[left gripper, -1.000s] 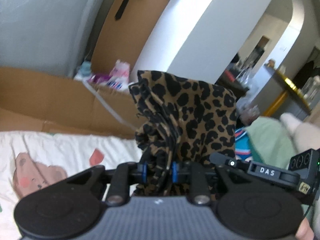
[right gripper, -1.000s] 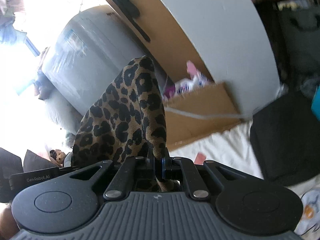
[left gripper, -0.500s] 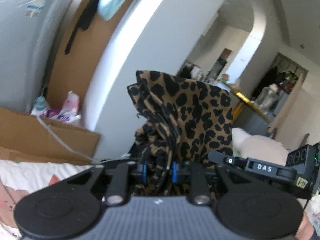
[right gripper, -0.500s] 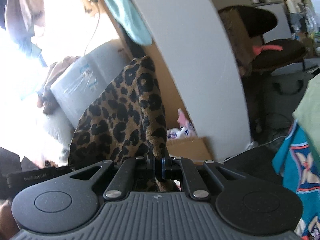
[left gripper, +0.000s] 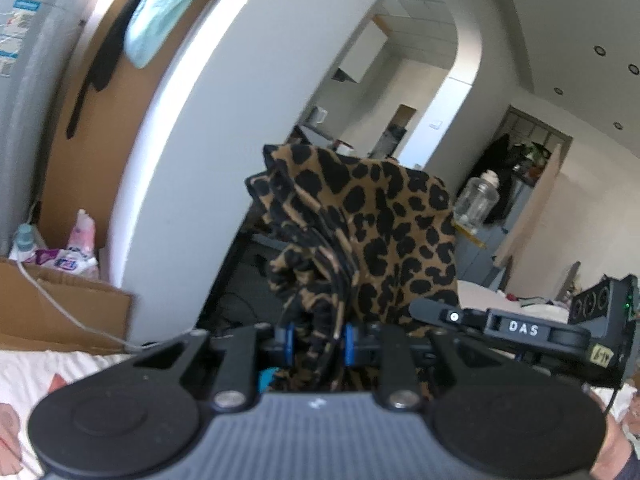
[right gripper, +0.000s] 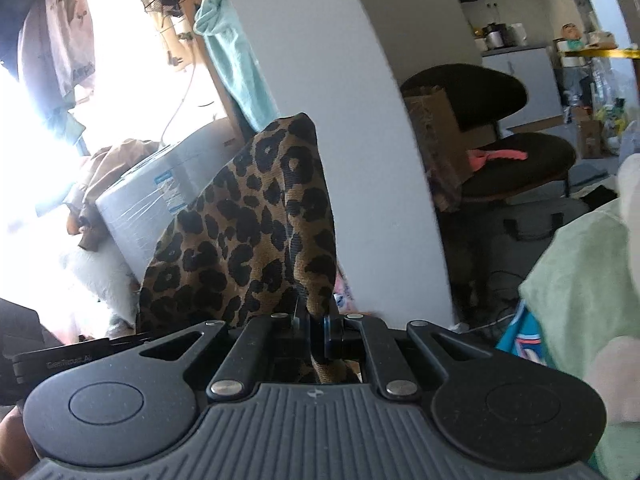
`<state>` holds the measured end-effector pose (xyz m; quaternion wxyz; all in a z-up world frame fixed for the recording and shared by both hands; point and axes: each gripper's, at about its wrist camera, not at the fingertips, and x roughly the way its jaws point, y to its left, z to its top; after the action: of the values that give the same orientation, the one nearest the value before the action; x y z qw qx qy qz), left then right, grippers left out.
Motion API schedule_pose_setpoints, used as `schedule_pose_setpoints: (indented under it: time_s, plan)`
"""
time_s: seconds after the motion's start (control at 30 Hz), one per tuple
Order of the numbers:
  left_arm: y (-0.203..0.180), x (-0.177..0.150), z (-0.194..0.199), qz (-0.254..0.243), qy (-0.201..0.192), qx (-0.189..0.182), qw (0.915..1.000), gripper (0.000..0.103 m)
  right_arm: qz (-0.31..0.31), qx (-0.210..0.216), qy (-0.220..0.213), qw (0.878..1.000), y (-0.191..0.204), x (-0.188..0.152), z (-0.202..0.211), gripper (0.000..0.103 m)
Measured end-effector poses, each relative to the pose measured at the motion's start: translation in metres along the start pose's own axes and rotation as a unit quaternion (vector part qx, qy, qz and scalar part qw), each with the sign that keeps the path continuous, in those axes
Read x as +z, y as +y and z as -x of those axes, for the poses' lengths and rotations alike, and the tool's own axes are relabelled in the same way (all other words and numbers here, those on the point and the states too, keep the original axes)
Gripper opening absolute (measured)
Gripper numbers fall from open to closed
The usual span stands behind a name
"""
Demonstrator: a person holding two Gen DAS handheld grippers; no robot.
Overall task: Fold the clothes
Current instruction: 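Lift the folded leopard skirt with both grippers and carry it across the bed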
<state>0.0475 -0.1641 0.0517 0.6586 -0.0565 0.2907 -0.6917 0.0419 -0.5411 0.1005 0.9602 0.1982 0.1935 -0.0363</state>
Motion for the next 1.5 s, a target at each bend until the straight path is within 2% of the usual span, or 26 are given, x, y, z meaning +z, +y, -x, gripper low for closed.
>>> schedule_pose_setpoints:
  time_s: [0.3, 0.47, 0.63, 0.87, 1.07, 1.17, 1.5]
  plan:
    - [-0.003, -0.002, -0.028, -0.007, 0.001, -0.016, 0.9998, 0.024, 0.019, -0.026, -0.011, 0.999, -0.017, 0.009, 0.005, 0.004]
    - [-0.004, -0.01, -0.034, -0.021, 0.002, -0.019, 0.9996, 0.024, -0.004, -0.037, -0.019, 0.999, -0.037, -0.001, -0.01, 0.004]
    - [0.003, -0.027, -0.051, -0.038, 0.001, -0.023, 0.999, 0.024, 0.015, -0.053, -0.03, 0.998, -0.048, -0.019, -0.027, 0.005]
    - [0.03, -0.061, -0.095, -0.033, 0.025, -0.04, 0.9983, 0.024, 0.015, -0.086, -0.033, 0.996, -0.074, -0.054, -0.06, 0.005]
    - [0.057, -0.1, -0.136, -0.009, 0.036, -0.044, 0.9983, 0.023, 0.018, -0.113, -0.027, 0.993, -0.102, -0.089, -0.086, 0.004]
    - [0.064, -0.12, -0.153, -0.015, 0.04, -0.047, 0.998, 0.023, 0.021, -0.127, -0.015, 0.992, -0.117, -0.106, -0.1, 0.004]
    - [0.09, -0.183, -0.193, 0.019, 0.055, -0.051, 0.997, 0.023, 0.034, -0.151, 0.027, 0.988, -0.158, -0.155, -0.132, 0.004]
